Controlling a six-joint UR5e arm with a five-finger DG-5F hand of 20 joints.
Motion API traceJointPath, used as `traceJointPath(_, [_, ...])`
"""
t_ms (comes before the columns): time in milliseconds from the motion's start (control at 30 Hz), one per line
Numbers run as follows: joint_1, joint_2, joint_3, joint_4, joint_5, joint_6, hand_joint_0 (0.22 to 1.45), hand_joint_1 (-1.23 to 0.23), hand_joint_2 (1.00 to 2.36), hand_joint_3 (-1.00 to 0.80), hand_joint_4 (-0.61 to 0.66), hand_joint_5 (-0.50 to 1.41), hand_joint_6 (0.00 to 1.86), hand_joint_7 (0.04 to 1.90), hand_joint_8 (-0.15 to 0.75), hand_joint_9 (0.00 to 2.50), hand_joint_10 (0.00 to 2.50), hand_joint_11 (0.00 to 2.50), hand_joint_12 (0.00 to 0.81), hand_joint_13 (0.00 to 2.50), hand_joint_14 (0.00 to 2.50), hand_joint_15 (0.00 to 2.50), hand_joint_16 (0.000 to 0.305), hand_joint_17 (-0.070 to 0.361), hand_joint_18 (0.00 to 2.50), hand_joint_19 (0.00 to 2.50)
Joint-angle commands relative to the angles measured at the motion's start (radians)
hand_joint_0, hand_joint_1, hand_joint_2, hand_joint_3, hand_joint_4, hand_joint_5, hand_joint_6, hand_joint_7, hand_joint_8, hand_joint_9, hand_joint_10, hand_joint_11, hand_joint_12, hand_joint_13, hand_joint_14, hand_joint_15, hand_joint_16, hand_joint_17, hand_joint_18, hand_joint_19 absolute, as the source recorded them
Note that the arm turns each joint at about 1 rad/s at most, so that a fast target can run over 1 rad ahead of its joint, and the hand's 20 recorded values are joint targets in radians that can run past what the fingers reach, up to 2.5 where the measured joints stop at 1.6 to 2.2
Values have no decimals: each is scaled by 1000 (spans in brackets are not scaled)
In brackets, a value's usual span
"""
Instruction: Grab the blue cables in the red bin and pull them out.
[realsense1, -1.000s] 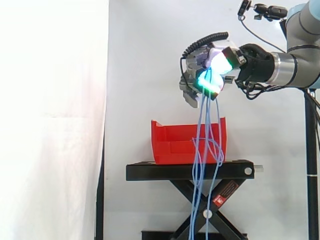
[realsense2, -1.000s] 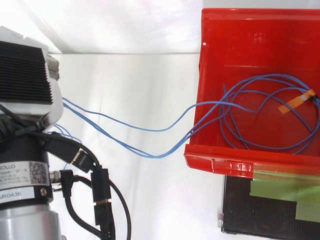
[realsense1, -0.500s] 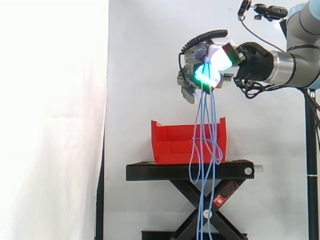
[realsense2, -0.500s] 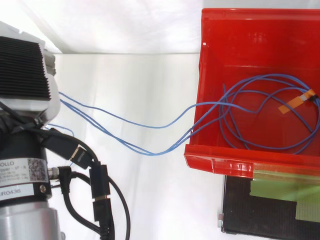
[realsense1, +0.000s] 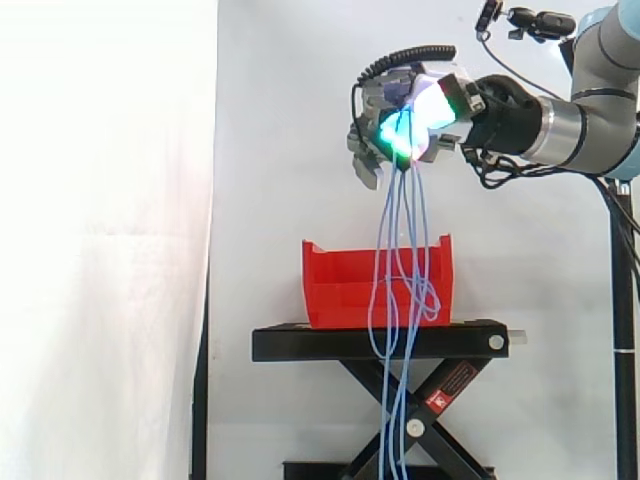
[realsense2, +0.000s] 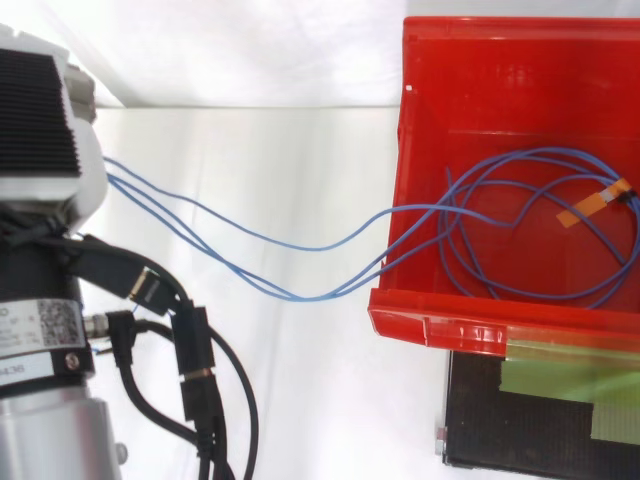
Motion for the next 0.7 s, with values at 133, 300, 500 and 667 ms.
traceJointPath(133, [0, -1, 0, 127, -68, -183, 987, -1013, 1003, -937, 189, 402, 1245, 436, 309, 696, 434, 1589, 348, 888, 2073, 1068, 43, 96, 731, 1098])
traceJointPath(300, [-6, -1, 0, 232, -151, -379, 987, -1014, 1004, -935, 182, 400, 1246, 438, 311, 696, 435, 1596, 347, 888, 2065, 1077, 43, 96, 729, 1098])
traceJointPath(500, [-11, -1, 0, 274, -200, -516, 990, -1012, 1002, -943, 183, 399, 1247, 443, 310, 698, 432, 1589, 347, 888, 2062, 1076, 43, 96, 730, 1096])
traceJointPath(667, [-14, -1, 0, 304, -209, -553, 990, -1012, 1003, -940, 183, 398, 1248, 441, 309, 697, 432, 1587, 348, 890, 2067, 1072, 42, 95, 728, 1098])
